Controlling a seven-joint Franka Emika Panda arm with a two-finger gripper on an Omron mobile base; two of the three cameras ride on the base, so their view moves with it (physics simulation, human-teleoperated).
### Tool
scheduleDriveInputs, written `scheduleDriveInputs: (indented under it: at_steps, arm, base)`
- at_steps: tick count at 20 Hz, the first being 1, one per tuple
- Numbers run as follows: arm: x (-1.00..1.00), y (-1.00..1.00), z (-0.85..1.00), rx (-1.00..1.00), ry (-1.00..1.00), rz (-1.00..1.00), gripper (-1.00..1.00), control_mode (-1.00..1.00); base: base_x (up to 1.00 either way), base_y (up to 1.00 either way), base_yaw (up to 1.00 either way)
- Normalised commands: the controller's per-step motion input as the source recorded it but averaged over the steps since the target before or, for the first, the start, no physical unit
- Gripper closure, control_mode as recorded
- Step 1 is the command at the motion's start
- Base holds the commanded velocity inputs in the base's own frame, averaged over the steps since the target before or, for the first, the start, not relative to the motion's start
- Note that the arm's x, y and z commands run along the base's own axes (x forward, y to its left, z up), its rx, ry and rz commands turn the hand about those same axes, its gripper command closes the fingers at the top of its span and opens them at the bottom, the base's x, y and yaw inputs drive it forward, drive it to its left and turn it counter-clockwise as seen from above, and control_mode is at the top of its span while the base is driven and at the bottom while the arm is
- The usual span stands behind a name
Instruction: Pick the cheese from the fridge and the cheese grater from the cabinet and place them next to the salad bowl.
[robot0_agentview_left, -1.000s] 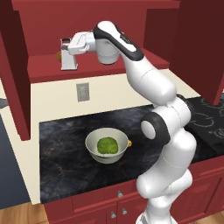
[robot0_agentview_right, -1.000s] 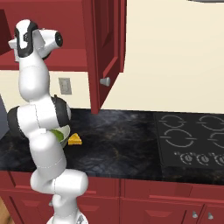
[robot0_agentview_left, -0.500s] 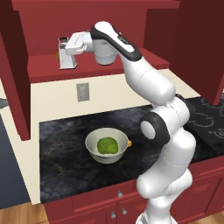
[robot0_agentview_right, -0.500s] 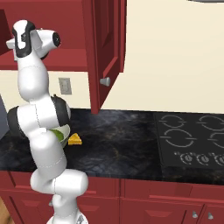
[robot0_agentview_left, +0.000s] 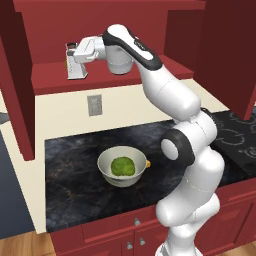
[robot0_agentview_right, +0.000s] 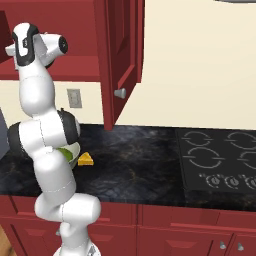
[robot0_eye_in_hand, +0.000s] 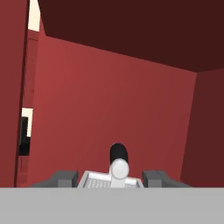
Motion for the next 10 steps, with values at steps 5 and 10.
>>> scheduleDriveInputs:
  at_steps: [5,10]
  arm:
    - [0.00,0.00,0.01,0.00,-0.01,0.00,1.00,-1.00]
    - [-0.01,0.00,0.07,0.00,-0.03,0.00,1.00,-1.00]
  base:
    - [0.00,0.00,0.00]
    - [0.00,0.00,0.00]
